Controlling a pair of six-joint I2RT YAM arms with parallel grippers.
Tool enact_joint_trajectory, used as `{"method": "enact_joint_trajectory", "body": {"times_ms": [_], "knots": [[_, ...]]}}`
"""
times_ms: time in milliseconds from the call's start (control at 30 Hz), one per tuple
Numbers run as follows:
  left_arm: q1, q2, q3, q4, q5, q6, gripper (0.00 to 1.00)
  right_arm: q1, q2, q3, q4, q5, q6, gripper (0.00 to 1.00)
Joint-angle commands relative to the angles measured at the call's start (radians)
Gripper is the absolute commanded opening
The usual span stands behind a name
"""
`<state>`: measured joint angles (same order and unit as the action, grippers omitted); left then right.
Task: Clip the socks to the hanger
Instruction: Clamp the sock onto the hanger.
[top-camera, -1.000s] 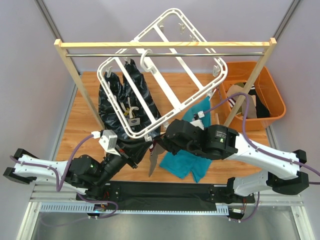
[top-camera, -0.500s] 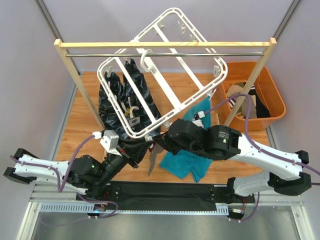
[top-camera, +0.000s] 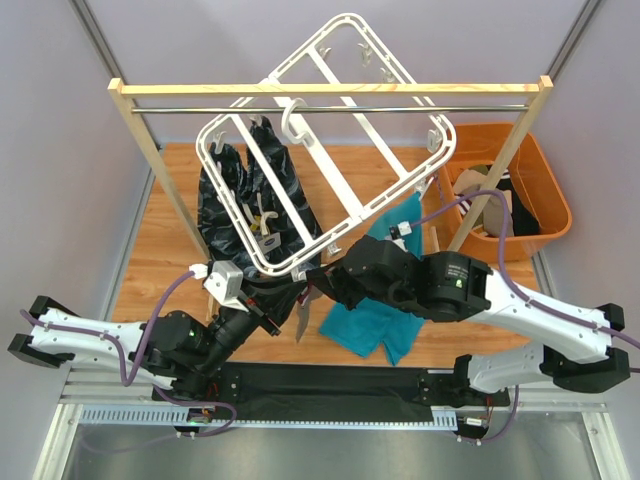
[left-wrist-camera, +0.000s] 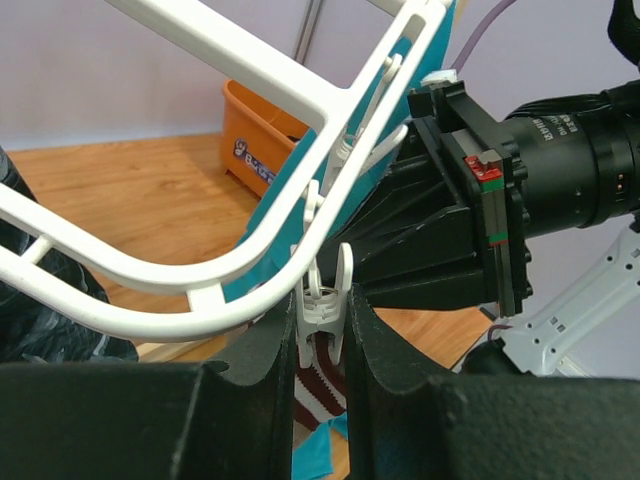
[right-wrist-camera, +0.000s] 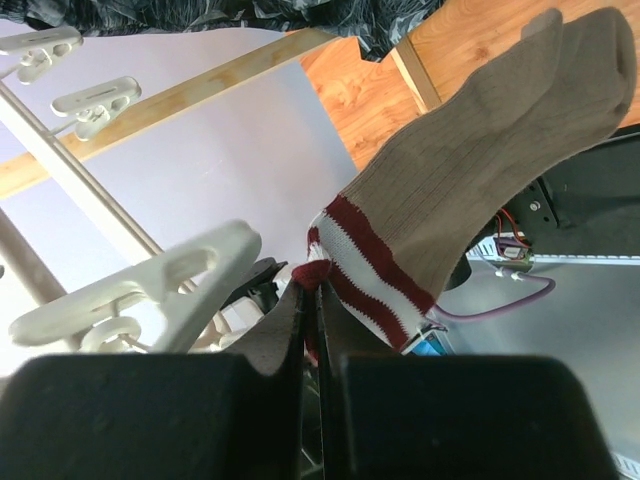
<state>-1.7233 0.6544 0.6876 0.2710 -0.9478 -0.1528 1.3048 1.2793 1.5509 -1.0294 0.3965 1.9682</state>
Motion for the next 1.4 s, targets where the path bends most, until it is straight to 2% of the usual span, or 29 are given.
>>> {"method": "enact_joint_trajectory", "body": {"times_ms": [0,567,600,633,733,967,1067,1100,1167,1267,1367], "knots": [[-0.004,0.005,0.003,-0.059,0.014,0.030,0.00,-0.001,-0.061,-0.028,0.029,0.021,0.109,0.00],[-0.004,-0.002,0.001,-0.065,0.014,0.006,0.00,-0.001,-0.081,-0.064,0.065,0.036,0.118,0.00],[-0.004,-0.006,0.001,-0.072,0.012,-0.001,0.04,-0.001,-0.083,-0.064,0.066,0.039,0.118,0.00],[-0.005,-0.012,0.001,-0.078,0.007,-0.007,0.21,-0.001,-0.081,-0.064,0.066,0.042,0.121,0.00],[-0.004,-0.022,0.000,-0.084,0.004,-0.022,0.48,0.001,-0.077,-0.064,0.069,0.047,0.124,0.00],[-0.004,-0.045,0.003,-0.119,0.006,-0.050,0.77,-0.001,-0.064,-0.067,0.075,0.047,0.126,0.02],[-0.004,-0.079,0.009,-0.163,0.007,-0.082,0.84,-0.001,-0.067,-0.074,0.077,0.044,0.123,0.12],[-0.004,-0.090,0.009,-0.179,0.009,-0.091,0.89,-0.001,-0.067,-0.075,0.074,0.041,0.117,0.28],[-0.004,-0.133,0.019,-0.248,0.014,-0.140,0.90,-0.001,-0.072,-0.078,0.074,0.031,0.080,0.51],[-0.004,-0.186,0.052,-0.399,0.009,-0.247,0.90,-0.001,-0.098,-0.103,0.051,0.016,0.012,0.71],[-0.004,-0.228,0.082,-0.524,-0.003,-0.336,0.90,-0.001,-0.158,-0.170,0.057,0.001,-0.110,0.74]]}}
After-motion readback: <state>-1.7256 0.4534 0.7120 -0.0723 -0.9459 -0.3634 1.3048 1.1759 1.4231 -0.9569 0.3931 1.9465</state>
